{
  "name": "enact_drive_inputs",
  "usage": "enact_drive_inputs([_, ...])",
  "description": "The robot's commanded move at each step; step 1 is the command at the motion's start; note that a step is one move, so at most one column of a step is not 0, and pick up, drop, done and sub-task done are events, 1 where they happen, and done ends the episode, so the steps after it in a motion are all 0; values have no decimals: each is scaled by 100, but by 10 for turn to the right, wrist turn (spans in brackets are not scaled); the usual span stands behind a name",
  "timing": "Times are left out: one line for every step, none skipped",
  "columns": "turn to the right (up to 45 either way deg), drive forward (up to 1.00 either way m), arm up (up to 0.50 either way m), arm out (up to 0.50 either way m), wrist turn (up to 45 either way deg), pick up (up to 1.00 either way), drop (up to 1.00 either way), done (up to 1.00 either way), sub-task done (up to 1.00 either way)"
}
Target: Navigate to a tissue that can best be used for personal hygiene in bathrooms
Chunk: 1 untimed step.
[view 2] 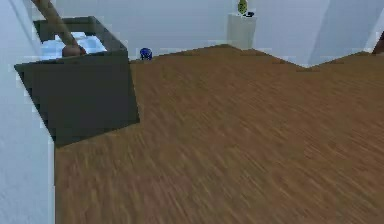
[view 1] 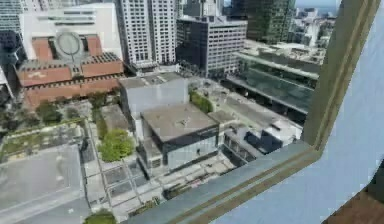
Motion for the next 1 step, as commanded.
enact_drive_inputs([450, 0, 0, 0, 0, 0, 0, 0, 0])
